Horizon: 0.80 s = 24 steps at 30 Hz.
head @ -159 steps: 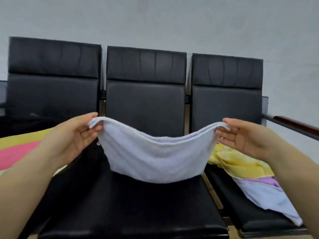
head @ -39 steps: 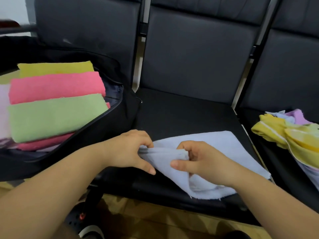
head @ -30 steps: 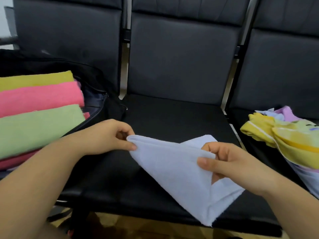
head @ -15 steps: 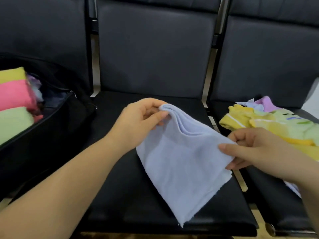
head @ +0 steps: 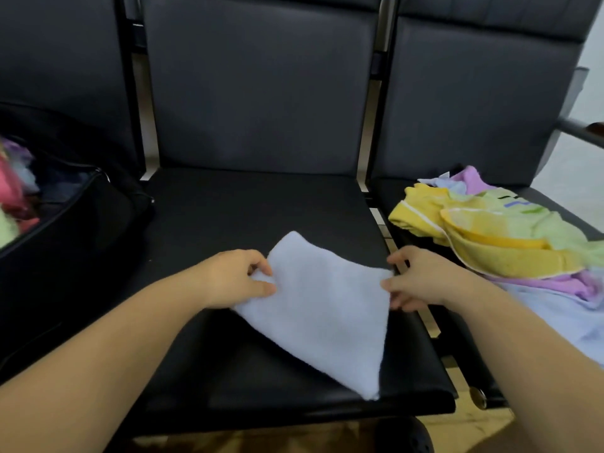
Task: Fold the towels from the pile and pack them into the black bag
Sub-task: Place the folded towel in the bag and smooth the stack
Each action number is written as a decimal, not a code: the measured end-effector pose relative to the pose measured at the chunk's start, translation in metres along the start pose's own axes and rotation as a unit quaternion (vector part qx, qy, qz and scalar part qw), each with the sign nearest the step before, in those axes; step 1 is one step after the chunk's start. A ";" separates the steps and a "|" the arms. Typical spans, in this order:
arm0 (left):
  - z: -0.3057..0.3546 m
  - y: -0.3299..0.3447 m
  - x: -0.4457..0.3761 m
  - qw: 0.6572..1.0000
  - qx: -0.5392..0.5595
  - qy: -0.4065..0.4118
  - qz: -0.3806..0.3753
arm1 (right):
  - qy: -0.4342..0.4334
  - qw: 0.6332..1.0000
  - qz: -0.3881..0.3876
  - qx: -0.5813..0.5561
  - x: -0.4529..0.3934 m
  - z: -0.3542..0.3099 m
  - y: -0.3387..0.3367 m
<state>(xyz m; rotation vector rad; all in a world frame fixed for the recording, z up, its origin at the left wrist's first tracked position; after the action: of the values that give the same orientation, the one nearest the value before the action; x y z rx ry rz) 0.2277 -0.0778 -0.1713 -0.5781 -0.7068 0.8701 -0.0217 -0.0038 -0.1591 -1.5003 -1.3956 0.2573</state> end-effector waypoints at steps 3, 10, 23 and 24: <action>-0.003 0.001 0.024 0.995 0.058 -0.036 -0.068 | -0.072 0.993 0.078 0.043 0.003 -0.018 -0.014; 0.030 0.026 0.054 0.982 -0.085 0.166 -0.041 | -0.256 0.958 0.000 0.132 0.055 -0.075 0.049; -0.012 0.023 0.061 0.983 -0.088 0.155 0.053 | -0.271 0.930 -0.015 0.249 0.054 -0.039 0.063; -0.011 0.018 0.061 0.984 -0.068 0.149 0.063 | -0.265 0.928 -0.007 0.261 0.054 -0.036 0.060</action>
<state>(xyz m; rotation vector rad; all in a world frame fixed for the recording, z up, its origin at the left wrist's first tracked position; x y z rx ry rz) 0.2549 -0.0191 -0.1714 -0.8641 -0.4626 0.8340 0.0579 0.0342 -0.1633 -1.0044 -1.5845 1.0049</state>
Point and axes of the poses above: each hand's wrist, its own x-axis away from the middle knuckle, its own y-axis out of the palm, z = x × y, the point moved 10 cm from there along -x, towards the middle knuckle, and after that the axes turned 8 degrees about x, right-handed, at the moved point
